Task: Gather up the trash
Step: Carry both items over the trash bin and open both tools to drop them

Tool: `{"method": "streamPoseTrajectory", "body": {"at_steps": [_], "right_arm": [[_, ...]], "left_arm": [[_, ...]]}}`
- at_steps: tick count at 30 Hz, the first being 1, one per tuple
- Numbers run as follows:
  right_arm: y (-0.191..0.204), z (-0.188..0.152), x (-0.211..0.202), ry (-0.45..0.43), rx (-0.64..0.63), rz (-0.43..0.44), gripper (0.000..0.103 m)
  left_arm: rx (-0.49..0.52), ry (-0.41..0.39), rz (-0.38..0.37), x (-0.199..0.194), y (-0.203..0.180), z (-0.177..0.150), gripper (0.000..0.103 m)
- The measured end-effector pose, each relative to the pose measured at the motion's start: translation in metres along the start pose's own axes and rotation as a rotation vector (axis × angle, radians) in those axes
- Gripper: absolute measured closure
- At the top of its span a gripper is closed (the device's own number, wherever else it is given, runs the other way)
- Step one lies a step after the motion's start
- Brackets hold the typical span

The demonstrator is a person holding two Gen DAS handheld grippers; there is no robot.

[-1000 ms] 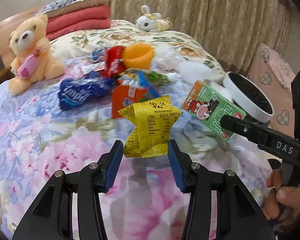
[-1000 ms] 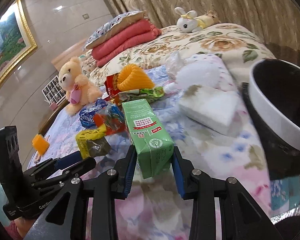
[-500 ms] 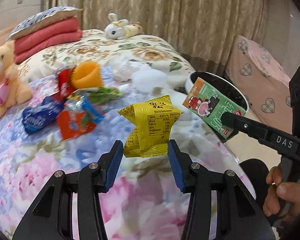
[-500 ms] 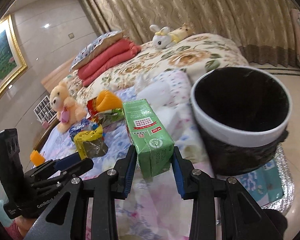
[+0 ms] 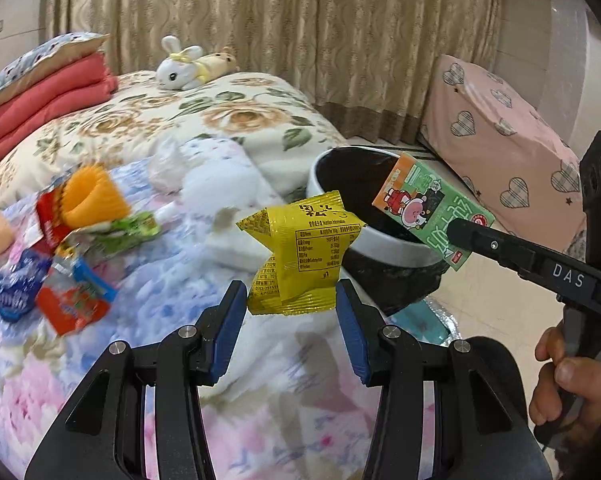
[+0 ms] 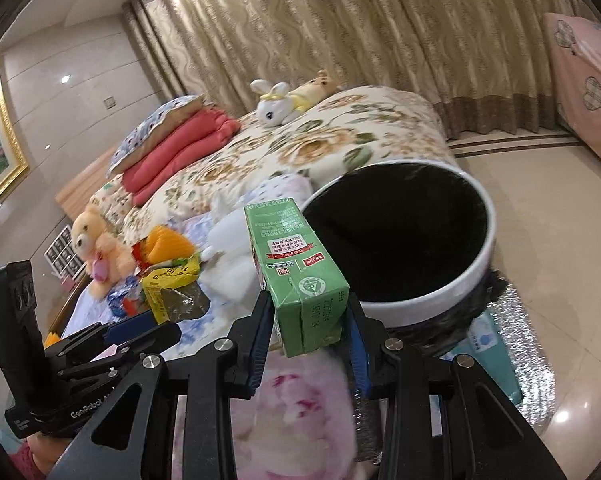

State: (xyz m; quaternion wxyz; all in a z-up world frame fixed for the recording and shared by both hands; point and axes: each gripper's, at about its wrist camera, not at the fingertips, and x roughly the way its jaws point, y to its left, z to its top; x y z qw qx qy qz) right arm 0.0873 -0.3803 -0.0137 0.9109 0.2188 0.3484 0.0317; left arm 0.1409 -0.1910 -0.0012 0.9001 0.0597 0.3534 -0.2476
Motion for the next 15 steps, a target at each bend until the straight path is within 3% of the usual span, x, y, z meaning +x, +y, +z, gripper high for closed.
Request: {"method": "streamPoseTrajectory", "body": {"at_steps": [15], "right_arm": [[-0.039,0.019,0.005,-0.001,0.037,-0.071,0.068]], "left_arm": [[0.076,0.020,-0.038,0.032,-0.034,0.030,0.057]]}}
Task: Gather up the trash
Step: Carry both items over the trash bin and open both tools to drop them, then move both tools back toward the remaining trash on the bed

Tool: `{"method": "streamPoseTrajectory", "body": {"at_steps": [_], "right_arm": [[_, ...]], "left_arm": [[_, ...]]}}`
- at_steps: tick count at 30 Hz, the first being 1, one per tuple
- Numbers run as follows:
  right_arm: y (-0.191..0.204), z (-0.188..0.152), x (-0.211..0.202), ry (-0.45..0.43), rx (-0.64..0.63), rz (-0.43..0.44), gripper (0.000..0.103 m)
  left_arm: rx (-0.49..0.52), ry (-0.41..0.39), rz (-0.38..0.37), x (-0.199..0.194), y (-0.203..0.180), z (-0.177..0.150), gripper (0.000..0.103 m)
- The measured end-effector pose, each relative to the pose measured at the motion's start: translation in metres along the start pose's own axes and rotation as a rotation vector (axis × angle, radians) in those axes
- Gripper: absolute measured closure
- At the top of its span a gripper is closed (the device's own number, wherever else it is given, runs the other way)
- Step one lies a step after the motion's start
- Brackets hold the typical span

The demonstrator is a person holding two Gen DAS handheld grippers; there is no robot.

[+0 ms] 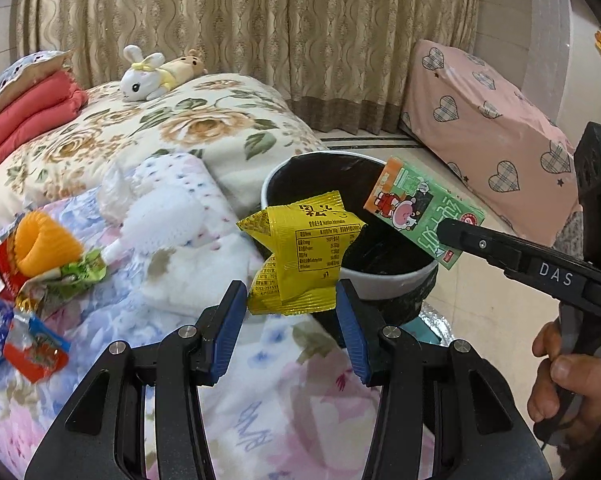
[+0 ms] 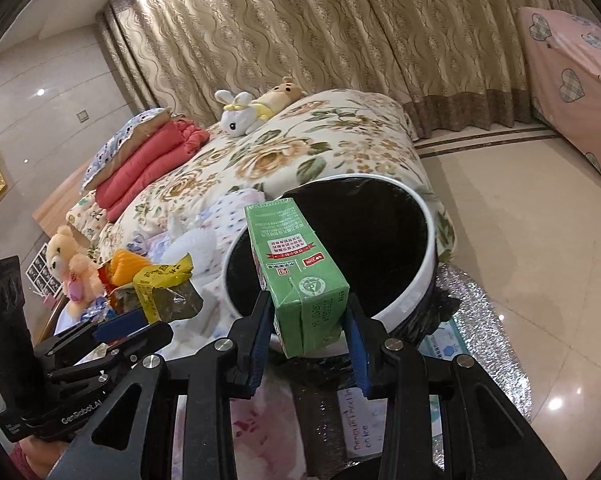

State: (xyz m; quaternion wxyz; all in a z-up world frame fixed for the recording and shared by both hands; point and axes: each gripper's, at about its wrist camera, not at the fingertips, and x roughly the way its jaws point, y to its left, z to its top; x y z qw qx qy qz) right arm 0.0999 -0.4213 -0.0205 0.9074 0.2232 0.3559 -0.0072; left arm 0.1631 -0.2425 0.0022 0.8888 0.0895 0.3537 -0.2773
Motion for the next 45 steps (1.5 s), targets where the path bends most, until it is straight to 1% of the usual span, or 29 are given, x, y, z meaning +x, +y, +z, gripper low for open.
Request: {"method": "streamPoseTrajectory", "body": {"at_steps": [7,17,29,31,32,33,34,35,37,39,43,45], "right_arm": [[-0.012,0.012,0.004,0.001,-0.001,-0.030,0.068],[-0.021,0.025,0.019,0.029,-0.006,-0.061,0.068],[-0.025,0.031,0.028,0.043,0.002,-0.067,0.068],[-0.026,0.032,0.028,0.042,0.005,-0.065,0.067],[-0.026,0.032,0.029,0.041,0.008,-0.064,0.067],[-0.027,0.033,0.029,0.040,0.011,-0.065,0.065],[-0.027,0.033,0.030,0.039,0.014,-0.068,0.064],[-0.027,0.033,0.030,0.039,0.020,-0.068,0.063],[-0.028,0.033,0.029,0.037,0.031,-0.063,0.058],[-0.027,0.033,0.029,0.031,0.035,-0.063,0.044],[-0.022,0.030,0.024,0.017,0.045,-0.047,0.036],[-0.018,0.027,0.021,0.011,0.046,-0.035,0.026]], "left_arm": [[0.022,0.009,-0.006,0.014,-0.009,0.015,0.057],[0.050,0.016,-0.032,0.030,-0.020,0.035,0.057],[0.044,0.051,-0.036,0.050,-0.021,0.042,0.056],[0.039,0.057,-0.038,0.051,-0.020,0.042,0.056],[0.034,0.058,-0.041,0.052,-0.020,0.042,0.054],[0.026,0.055,-0.042,0.051,-0.019,0.041,0.046],[0.017,0.051,-0.038,0.050,-0.018,0.041,0.040],[0.011,0.042,-0.035,0.049,-0.017,0.041,0.032],[0.004,0.026,-0.033,0.044,-0.015,0.039,0.031],[-0.004,0.025,-0.027,0.041,-0.013,0.035,0.029],[-0.043,0.026,-0.023,0.032,-0.004,0.023,0.027],[-0.063,0.030,-0.021,0.028,0.002,0.017,0.027]]}}
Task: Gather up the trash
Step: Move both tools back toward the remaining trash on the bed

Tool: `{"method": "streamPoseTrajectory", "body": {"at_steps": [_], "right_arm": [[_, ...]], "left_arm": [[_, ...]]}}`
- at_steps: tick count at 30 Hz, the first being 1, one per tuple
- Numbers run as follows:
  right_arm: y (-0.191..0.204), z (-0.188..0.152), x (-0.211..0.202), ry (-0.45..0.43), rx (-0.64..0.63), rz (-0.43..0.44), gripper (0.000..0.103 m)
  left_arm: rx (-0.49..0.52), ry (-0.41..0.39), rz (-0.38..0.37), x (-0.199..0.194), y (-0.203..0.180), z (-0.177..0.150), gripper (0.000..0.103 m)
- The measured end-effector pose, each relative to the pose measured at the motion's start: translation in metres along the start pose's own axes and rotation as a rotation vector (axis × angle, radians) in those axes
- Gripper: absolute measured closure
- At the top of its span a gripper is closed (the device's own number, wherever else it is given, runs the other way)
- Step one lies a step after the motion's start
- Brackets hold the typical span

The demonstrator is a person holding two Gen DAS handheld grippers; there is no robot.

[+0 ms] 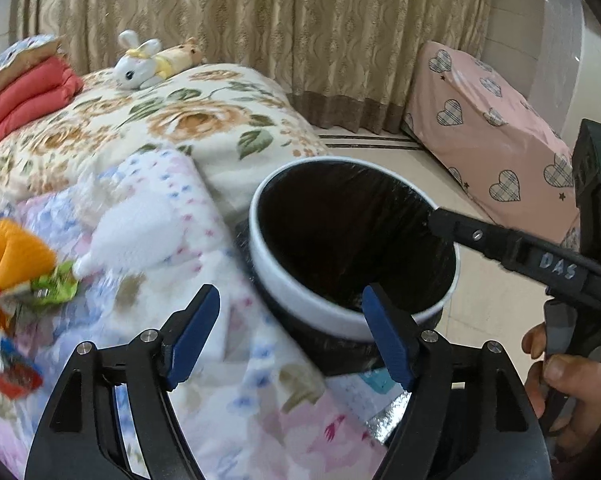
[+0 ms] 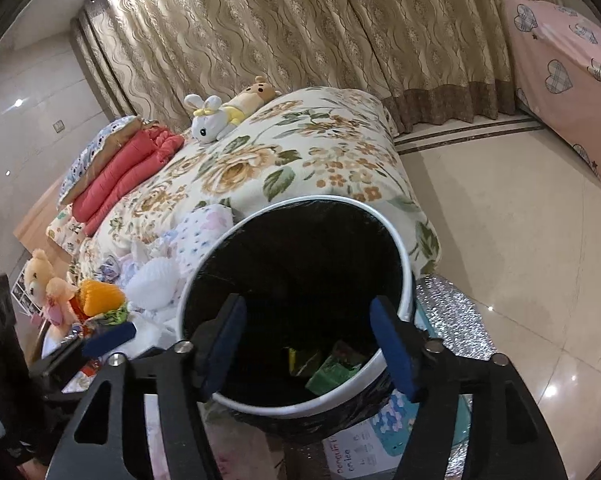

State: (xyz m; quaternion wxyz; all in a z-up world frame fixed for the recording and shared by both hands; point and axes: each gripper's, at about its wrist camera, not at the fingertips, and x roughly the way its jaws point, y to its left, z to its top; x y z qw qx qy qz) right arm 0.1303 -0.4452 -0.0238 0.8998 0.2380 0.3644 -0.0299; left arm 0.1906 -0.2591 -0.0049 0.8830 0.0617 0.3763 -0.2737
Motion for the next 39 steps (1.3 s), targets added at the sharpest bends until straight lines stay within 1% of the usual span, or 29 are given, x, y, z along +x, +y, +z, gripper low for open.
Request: {"method": "streamPoseTrajectory", "body": {"at_steps": [2,6,8,17,26,30,35,39], "right_arm": [[0.005,-0.004,-0.003,-0.006,0.004,0.019,0.021],[0.019,-0.015,-0.007,-0.010,0.004,0.047,0.015],[0.027,-0.022,-0.007,-0.005,0.004,0.064,0.014],[0.064,-0.051,-0.004,0.044,-0.022,0.130,0.014],[0.101,-0.073,0.005,0.090,-0.086,0.179,0.013],[0.116,-0.081,0.013,0.115,-0.108,0.203,0.013],[0.134,-0.086,0.029,0.146,-0.140,0.212,0.013],[0.148,-0.086,0.045,0.167,-0.177,0.214,0.013]], "left_arm": [[-0.022,-0.002,0.005,-0.007,0.007,-0.008,0.027],[-0.064,-0.006,0.026,-0.022,0.024,-0.024,0.027],[-0.082,-0.010,0.038,-0.029,0.032,-0.032,0.027],[-0.157,-0.021,0.105,-0.059,0.068,-0.068,0.026],[-0.248,-0.013,0.153,-0.080,0.105,-0.100,0.026],[-0.285,-0.015,0.184,-0.087,0.120,-0.110,0.026],[-0.333,-0.016,0.223,-0.092,0.143,-0.118,0.026],[-0.366,0.004,0.235,-0.088,0.161,-0.118,0.022]]}}
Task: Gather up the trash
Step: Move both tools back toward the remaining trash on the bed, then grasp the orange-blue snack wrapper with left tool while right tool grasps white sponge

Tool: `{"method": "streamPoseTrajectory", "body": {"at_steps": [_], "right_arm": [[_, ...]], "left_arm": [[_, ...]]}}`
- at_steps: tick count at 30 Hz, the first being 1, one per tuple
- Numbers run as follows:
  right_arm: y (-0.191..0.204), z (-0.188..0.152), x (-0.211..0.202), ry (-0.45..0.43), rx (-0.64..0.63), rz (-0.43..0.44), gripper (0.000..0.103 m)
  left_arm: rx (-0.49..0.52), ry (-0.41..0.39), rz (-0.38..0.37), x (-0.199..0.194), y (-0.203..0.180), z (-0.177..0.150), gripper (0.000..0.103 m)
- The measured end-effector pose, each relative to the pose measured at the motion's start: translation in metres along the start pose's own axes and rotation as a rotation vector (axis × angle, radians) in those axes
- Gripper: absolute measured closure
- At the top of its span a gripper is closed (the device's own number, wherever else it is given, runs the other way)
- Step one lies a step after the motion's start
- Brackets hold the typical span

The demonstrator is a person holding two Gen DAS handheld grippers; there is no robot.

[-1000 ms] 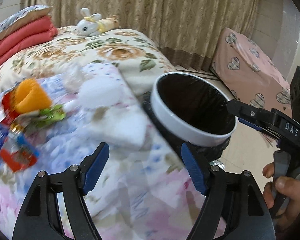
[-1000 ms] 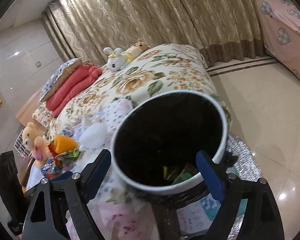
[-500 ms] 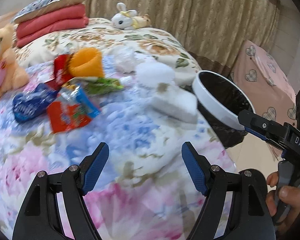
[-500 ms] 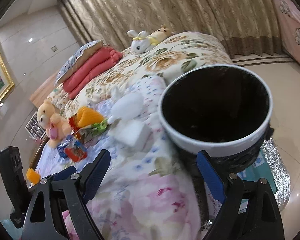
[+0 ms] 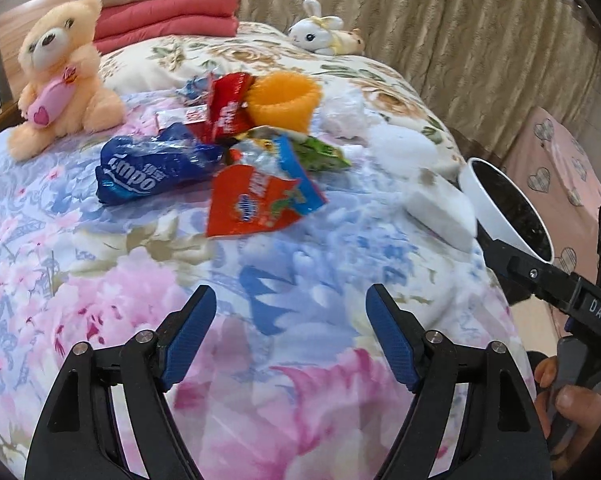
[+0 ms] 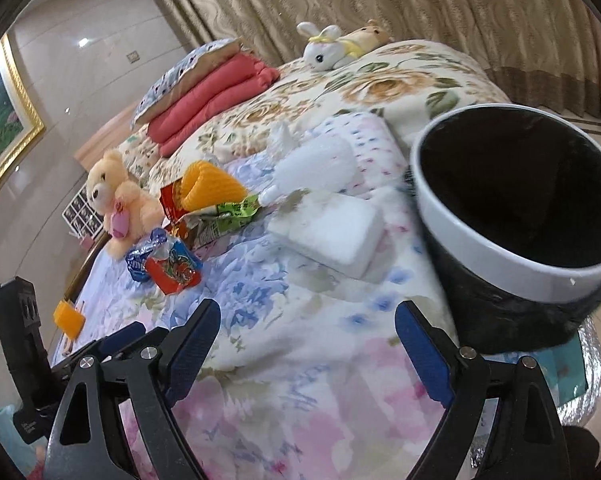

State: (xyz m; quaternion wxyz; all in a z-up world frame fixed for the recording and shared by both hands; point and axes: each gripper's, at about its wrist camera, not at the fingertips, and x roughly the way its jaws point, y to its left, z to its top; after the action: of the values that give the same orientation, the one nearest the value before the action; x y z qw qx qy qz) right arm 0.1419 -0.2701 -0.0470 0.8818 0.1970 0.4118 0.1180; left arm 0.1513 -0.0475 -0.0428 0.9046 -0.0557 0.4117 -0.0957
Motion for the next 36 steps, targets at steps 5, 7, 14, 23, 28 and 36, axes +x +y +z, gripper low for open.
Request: {"method": "streamPoseTrajectory", "body": {"at_steps": [5,7,14,23,28,36], "right_arm": [[-0.002,0.010,0.022,0.034,-0.002,-0.025,0.013],[-0.003,0.016,0.027,0.035,0.006,-0.037,0.013],[-0.002,0.031,0.044,0.030,0.008,-0.036,0.013],[-0.011,0.031,0.051,0.013,0.017,-0.105,0.052],[-0.012,0.029,0.039,-0.007,0.006,-0.072,0.062],[0.000,0.016,0.017,-0.021,-0.018,-0.022,0.063]], "left_arm": [[-0.007,0.001,0.028,0.010,0.011,0.012,0.021],[-0.020,0.009,0.028,0.017,0.016,0.018,0.021],[-0.044,0.033,0.037,0.039,0.024,0.034,0.021],[-0.023,0.045,0.019,0.050,0.023,0.039,0.067],[-0.005,0.030,0.002,0.043,0.018,0.035,0.090],[0.008,0.023,-0.032,0.028,0.005,0.024,0.090]]}}
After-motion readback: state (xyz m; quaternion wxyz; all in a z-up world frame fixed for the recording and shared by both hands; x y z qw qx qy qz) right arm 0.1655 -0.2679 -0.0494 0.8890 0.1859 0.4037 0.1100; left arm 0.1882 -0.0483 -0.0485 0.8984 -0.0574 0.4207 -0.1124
